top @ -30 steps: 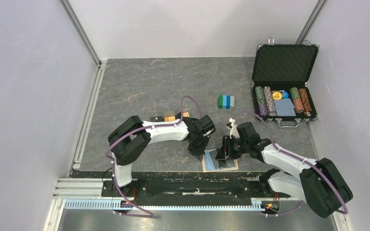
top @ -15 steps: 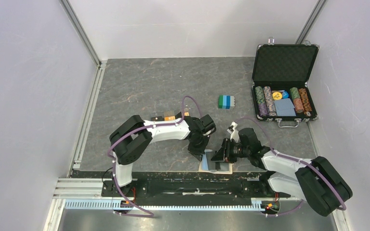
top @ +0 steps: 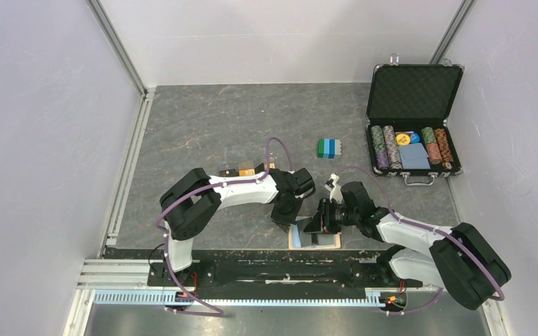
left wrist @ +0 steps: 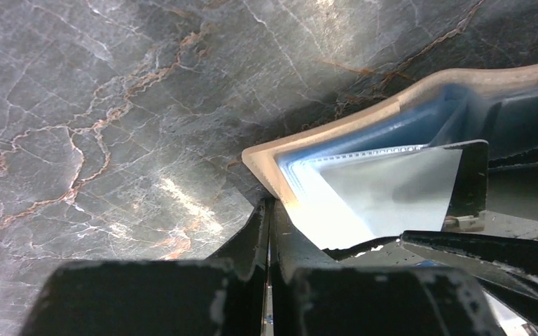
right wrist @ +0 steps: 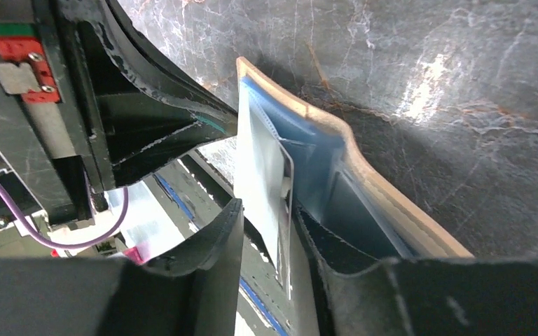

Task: Put the credit cards into the card holder
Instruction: Insert the credit card into the card holder, then turn over the card slot in the card holder, then pick up the credit card from the storage box.

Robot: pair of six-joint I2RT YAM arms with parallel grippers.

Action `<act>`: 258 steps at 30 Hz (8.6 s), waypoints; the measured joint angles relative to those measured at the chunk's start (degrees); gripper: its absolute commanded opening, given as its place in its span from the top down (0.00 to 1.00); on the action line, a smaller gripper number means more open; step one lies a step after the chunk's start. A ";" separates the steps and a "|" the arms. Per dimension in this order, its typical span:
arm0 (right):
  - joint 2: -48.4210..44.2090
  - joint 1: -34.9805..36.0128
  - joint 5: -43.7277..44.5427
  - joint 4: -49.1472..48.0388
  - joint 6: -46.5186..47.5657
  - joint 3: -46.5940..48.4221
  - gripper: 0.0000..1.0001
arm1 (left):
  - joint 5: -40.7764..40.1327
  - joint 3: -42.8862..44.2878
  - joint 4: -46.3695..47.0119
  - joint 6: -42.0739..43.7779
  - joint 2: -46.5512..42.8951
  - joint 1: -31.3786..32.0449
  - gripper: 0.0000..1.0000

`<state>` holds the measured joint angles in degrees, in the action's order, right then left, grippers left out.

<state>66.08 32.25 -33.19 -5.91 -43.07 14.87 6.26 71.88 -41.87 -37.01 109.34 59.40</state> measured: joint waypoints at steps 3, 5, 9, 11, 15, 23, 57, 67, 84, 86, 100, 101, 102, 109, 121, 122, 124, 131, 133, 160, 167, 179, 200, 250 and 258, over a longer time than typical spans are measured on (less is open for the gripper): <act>1.01 0.61 -0.46 -2.97 -1.51 -1.07 0.66 | -0.31 0.15 -0.28 0.00 0.00 0.11 0.98; 1.66 0.72 -1.11 -5.77 -3.08 -2.36 0.74 | -0.37 0.17 -0.28 0.02 0.00 0.17 0.98; 2.89 0.92 -2.56 -9.60 -5.62 -4.63 0.82 | -0.44 0.17 -0.31 0.02 0.00 0.22 0.98; 2.99 0.92 -2.89 -9.99 -6.01 -4.68 0.77 | -0.55 0.17 -0.33 0.02 0.00 0.22 0.98; 2.75 1.16 -2.01 -4.98 -3.30 -2.38 0.57 | -0.79 0.17 -0.35 0.00 0.00 0.26 0.98; 0.37 1.68 5.92 10.91 7.52 7.56 0.42 | -1.84 0.17 -0.28 0.02 -0.20 0.44 0.98; 12.59 6.25 3.63 11.13 8.96 14.03 0.77 | -10.12 2.69 -7.93 1.70 -0.42 -0.42 0.83; 12.28 6.67 5.68 11.80 10.71 17.09 0.53 | -13.03 3.67 -11.08 2.99 -3.85 -0.98 0.70; 7.45 6.88 16.15 22.56 16.83 17.27 0.51 | -2.69 0.35 1.33 2.78 -1.70 -1.16 0.89; 7.45 6.88 16.79 22.82 16.98 17.27 0.51 | -2.84 0.35 1.20 2.78 -1.68 -1.14 0.89; 6.82 7.02 19.98 24.68 17.84 17.27 0.52 | -3.23 0.35 0.44 2.78 -1.68 -1.14 0.85; 6.82 7.02 19.93 24.68 17.86 17.27 0.52 | -3.21 0.35 0.46 2.78 -1.70 -1.14 0.82; 6.82 6.99 19.89 24.68 17.86 17.27 0.52 | -3.19 0.35 0.48 2.78 -1.70 -1.14 0.78; 5.66 6.99 19.76 24.87 18.25 17.27 0.53 | -0.37 -5.70 5.11 1.99 -7.08 -2.56 0.61; 2.32 6.99 14.01 19.96 19.82 17.11 1.00 | 13.07 -26.16 24.59 -7.93 -20.87 -15.04 0.60; 2.47 7.04 13.29 19.15 19.67 17.09 1.00 | 13.81 -26.97 25.66 -8.44 -20.87 -15.34 0.61; 3.30 7.30 11.98 17.16 19.15 16.96 1.00 | 15.32 -28.33 27.69 -9.68 -20.85 -15.63 0.62; 8.07 8.83 9.07 11.98 17.73 15.52 1.00 | 17.68 -28.76 32.94 -11.78 -19.76 -15.67 0.67; 9.60 9.20 8.52 10.62 17.18 15.13 1.00 | 17.81 -28.76 33.29 -11.85 -18.86 -15.67 0.68; 15.87 11.15 7.56 6.56 16.02 14.25 1.00 | 13.57 -25.57 26.60 -11.32 -16.90 -13.94 0.74; 16.17 11.34 7.41 6.14 15.82 14.27 1.00 | 11.87 -20.70 22.97 -10.05 -16.90 -11.89 0.55; 16.17 11.41 7.52 6.16 15.82 14.29 1.00 | 8.02 -16.20 16.90 -7.02 -16.35 -9.40 0.74; -0.55 5.55 16.61 18.56 16.39 17.75 0.99 | 13.16 -12.57 18.51 -7.08 -13.16 -8.33 0.57; 30.93 1.31 7.13 21.35 21.66 53.31 0.46 | 12.66 -14.58 13.57 1.81 -27.85 -37.57 0.48; 42.12 5.49 8.79 24.06 21.46 63.32 0.47 | 8.76 -13.22 8.33 5.66 -31.65 -37.57 0.46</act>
<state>108.20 37.74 -24.40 18.15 -21.61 78.19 15.03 58.65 -33.54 -31.35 77.69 21.82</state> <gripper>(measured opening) 0.540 0.533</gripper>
